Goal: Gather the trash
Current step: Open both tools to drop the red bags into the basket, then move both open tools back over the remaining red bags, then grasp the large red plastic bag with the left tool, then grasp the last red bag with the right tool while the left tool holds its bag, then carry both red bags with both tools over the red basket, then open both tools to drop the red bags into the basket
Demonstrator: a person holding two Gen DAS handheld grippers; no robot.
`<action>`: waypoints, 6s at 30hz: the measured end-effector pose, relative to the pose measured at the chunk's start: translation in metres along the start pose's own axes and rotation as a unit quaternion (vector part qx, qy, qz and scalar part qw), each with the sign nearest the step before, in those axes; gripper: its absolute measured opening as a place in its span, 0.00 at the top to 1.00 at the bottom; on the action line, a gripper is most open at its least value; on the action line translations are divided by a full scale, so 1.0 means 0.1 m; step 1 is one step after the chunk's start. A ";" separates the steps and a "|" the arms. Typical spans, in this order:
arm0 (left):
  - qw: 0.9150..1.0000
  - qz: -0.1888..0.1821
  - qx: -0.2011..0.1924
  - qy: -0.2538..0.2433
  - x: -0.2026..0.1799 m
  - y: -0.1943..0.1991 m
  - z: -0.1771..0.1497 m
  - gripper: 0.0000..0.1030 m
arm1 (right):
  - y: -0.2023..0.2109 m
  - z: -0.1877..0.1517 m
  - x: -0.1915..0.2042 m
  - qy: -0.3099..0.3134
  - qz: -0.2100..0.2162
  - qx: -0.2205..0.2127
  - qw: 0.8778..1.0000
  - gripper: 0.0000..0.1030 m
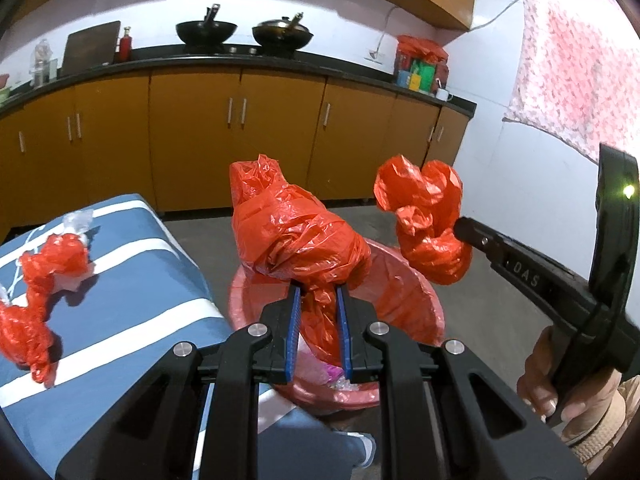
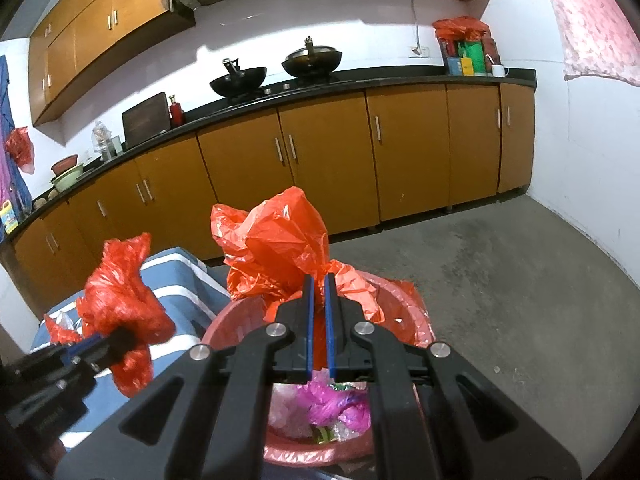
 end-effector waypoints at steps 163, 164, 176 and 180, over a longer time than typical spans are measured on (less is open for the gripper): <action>0.998 0.049 -0.033 0.038 0.46 0.50 -0.11 0.95 | 0.27 0.02 0.28 0.042 0.015 -0.044 0.998 0.97; 0.998 0.046 -0.030 0.037 0.43 0.47 -0.11 0.95 | 0.26 0.02 0.24 0.040 0.013 -0.044 0.998 0.97; 1.000 0.010 -0.002 0.002 0.07 0.08 -0.09 0.95 | 0.12 0.05 -0.04 0.019 0.007 -0.035 0.999 0.97; 1.000 0.000 0.005 -0.005 -0.01 -0.05 -0.07 0.95 | 0.06 0.08 -0.09 0.017 0.007 -0.035 0.999 0.97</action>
Point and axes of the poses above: each gripper's, at about its wrist camera, not at the fingertips, and y roughly against the way its jaws point, x to its left, z to its top, the point moved 2 cm from there along -y, roughly the way its jaws point, and after that the axes turned 10 degrees about -y, right-handed, at the moved point
